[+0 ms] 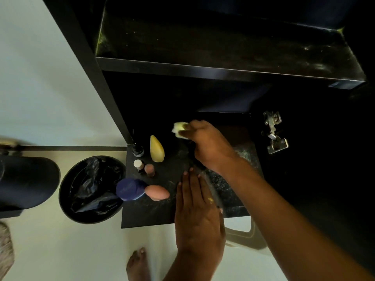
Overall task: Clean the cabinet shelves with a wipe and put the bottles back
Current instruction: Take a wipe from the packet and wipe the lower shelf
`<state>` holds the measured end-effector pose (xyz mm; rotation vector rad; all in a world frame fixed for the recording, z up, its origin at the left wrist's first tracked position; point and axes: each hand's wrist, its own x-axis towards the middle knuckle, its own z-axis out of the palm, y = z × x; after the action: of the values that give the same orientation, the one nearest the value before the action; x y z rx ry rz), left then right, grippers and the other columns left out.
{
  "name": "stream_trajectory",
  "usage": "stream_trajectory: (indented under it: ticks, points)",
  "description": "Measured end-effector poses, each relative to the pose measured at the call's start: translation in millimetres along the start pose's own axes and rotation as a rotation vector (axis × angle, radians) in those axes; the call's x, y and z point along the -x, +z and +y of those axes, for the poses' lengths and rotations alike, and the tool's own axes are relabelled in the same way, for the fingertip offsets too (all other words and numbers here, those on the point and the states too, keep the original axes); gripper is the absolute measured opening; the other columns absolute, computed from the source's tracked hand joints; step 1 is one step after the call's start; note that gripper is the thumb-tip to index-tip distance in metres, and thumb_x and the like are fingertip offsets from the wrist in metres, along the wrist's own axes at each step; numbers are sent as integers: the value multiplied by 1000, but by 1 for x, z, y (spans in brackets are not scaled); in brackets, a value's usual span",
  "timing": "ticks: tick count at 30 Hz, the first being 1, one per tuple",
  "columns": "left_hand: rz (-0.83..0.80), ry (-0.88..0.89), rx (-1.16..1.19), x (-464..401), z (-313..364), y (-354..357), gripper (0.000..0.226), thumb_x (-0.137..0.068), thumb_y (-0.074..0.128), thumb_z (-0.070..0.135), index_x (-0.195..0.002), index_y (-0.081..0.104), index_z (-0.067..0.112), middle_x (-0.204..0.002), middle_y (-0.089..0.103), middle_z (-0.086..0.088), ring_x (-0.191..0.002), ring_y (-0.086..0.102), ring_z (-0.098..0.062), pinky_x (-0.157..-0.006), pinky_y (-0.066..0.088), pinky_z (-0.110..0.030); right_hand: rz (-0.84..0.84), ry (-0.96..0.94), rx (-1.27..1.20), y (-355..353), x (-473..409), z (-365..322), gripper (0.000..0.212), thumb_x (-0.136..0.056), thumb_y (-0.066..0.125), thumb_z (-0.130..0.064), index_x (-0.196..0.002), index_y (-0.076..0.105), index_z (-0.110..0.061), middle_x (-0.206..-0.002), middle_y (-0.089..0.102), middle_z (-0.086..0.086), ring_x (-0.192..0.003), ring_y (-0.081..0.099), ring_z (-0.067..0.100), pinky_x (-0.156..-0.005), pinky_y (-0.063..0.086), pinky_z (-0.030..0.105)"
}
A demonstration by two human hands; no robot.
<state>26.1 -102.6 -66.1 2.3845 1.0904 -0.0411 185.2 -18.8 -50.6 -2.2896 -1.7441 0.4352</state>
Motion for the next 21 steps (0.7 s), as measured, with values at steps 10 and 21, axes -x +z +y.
stream_trajectory:
  ticks: [10,21]
  points:
    - [-33,19,-67,2,-1,-2,101,-65,90,22,-150,43,-4,-157,43,-25,-147,41,-40,-115,43,-51,130,451,206,-5,64,26,42,-82,73,-7,-123,67,-13,-120,63,9,-107,59,27,-92,54,34]
    - [-18,28,-51,1,-3,-8,98,-70,90,27,-152,42,2,-156,45,-19,-146,43,-35,-116,43,-47,132,292,71,4,85,1,38,-83,66,-3,-120,71,-12,-115,68,10,-107,61,30,-93,53,37]
